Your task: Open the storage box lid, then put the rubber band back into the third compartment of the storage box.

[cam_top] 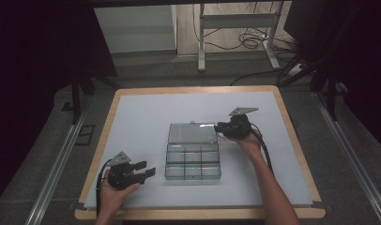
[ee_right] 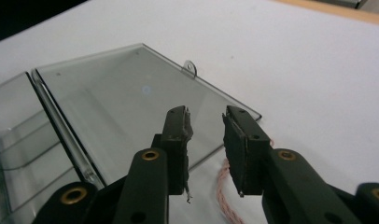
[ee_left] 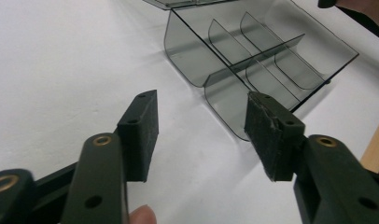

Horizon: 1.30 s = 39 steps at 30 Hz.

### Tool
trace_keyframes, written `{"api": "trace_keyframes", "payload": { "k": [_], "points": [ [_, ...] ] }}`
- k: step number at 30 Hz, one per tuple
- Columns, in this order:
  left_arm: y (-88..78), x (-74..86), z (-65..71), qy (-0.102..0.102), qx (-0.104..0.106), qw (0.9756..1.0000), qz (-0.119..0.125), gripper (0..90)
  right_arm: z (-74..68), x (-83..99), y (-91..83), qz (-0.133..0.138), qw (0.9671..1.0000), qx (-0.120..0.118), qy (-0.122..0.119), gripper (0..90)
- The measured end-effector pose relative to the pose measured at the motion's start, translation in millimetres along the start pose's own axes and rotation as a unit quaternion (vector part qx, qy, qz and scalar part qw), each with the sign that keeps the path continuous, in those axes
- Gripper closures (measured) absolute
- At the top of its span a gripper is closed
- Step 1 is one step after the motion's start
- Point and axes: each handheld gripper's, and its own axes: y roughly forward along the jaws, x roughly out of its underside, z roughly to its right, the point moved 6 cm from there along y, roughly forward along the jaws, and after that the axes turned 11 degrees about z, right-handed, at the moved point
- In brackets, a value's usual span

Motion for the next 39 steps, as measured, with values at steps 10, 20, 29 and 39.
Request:
{"api": "trace_keyframes", "payload": {
  "k": [10,20,29,39],
  "points": [
    [0.1,0.0,-0.3,0.005,-0.003,1.0,0.0,36.1,1.3,-8.0,-13.6,0.009,0.9999,0.013,0.005,62.0],
    [-0.9,0.0,-1.6,0.011,-0.006,0.9999,0.001,29.9,3.5,-9.7,-23.0,0.004,0.9997,0.024,-0.001,59.5],
    [-0.3,-1.1,-1.8,0.008,-0.007,0.9999,-0.001,28.5,6.2,-7.0,-25.7,-0.022,0.9987,0.044,-0.015,56.7],
    [1.5,-0.6,-1.9,0.008,-0.008,0.9999,-0.003,28.2,18.0,-2.6,-31.1,-0.067,0.995,0.072,-0.016,55.6]
  ]
}}
